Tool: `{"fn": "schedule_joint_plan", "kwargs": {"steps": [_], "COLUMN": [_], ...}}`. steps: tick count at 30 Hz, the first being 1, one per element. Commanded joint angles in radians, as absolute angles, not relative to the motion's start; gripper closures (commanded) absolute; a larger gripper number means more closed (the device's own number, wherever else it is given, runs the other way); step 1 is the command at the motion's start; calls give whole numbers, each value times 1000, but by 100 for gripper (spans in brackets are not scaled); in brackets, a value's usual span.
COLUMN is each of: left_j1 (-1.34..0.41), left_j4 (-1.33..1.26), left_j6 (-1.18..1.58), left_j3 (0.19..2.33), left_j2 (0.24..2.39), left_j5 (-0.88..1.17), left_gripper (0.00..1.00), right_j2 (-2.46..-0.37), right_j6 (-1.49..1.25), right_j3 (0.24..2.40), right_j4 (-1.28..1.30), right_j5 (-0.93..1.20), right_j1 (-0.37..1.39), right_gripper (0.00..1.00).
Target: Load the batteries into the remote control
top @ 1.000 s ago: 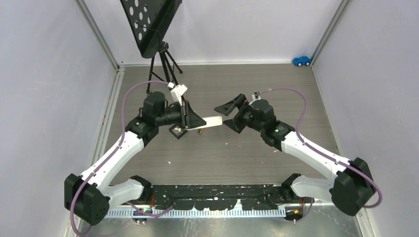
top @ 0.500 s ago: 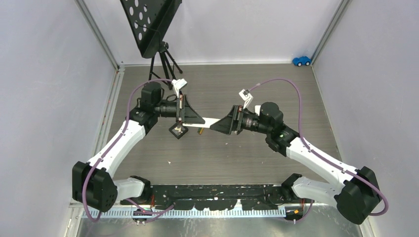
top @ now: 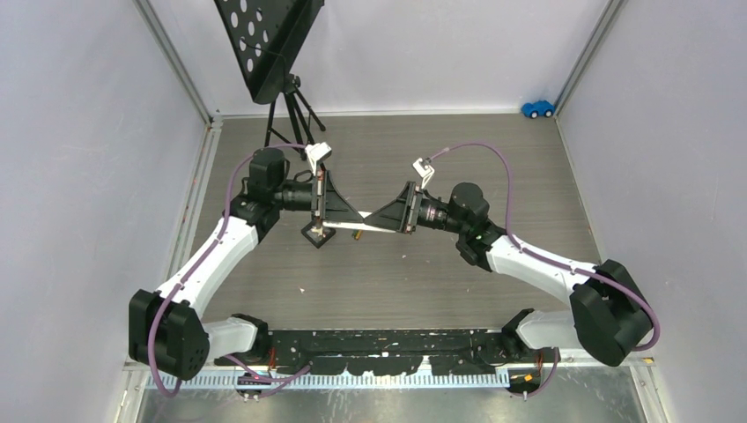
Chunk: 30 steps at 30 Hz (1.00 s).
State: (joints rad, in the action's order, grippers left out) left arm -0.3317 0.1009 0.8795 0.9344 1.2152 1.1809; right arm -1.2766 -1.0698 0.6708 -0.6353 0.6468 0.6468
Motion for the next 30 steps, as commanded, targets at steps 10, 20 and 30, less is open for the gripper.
{"fn": "schedule_joint_plan", "kwargs": {"steps": [10, 20, 30], "left_j1": [-294, -276, -275], "left_j4": [-55, -117, 8], "left_j6": [1026, 1076, 958], "left_j3": [929, 905, 895], "left_j2": [1141, 1140, 1201], "left_j5": [1272, 1264, 1213], "left_gripper": [100, 100, 100], "right_j2": [-1304, -1312, -1259], "right_j6": [-1109, -1096, -1037], "right_j3": [598, 617, 667], "right_j4": [-823, -751, -486], "right_j5": [715, 699, 589], "right_j1": [580, 540, 540], "right_gripper": [78, 58, 32]}}
